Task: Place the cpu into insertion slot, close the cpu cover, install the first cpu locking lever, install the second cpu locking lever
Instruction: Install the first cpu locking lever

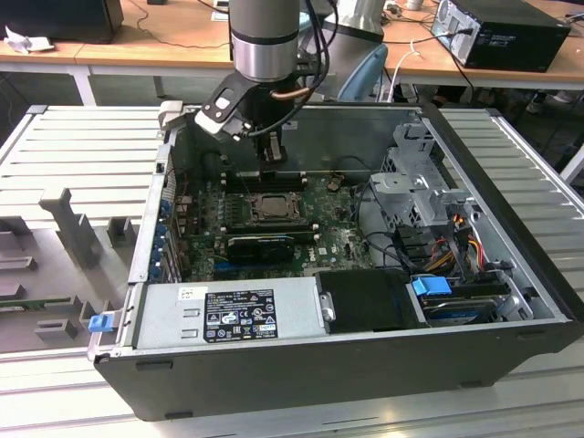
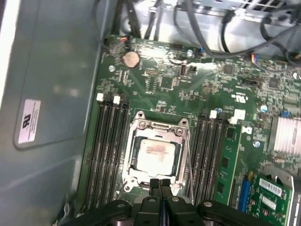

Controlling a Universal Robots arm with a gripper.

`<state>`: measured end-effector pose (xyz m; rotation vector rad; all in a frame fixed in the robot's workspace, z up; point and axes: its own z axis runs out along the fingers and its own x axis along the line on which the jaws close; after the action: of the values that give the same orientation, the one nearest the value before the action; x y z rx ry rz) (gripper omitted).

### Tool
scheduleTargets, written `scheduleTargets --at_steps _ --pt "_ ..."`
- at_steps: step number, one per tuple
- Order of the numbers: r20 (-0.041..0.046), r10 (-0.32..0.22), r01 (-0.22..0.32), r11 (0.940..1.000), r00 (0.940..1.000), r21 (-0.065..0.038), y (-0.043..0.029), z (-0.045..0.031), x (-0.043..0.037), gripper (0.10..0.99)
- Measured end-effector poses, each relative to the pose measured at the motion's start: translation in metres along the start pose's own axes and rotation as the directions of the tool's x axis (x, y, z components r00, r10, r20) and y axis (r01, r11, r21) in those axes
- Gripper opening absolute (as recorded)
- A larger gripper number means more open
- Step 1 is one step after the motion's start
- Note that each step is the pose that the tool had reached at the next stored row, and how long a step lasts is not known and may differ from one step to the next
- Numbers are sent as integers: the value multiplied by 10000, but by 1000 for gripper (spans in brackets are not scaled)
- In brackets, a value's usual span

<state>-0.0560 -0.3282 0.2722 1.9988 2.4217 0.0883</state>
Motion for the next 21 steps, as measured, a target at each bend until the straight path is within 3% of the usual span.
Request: scheduleTargets --at_steps 4,7,8,10,14,21 --pt "-30 -659 659 9978 9978 22 0 1 0 106" --pt "-65 -1531 1531 9882 9882 51 0 1 0 106" --pt "-90 -2118 2119 9773 9773 69 -2 1 0 106" --pt "-147 -3256 3258 9454 9454 97 -4 2 0 106" --pt "-180 -3824 3826 9238 9238 108 -4 2 0 106" --pt "-211 -4349 4352 9003 9002 117 -4 2 0 106"
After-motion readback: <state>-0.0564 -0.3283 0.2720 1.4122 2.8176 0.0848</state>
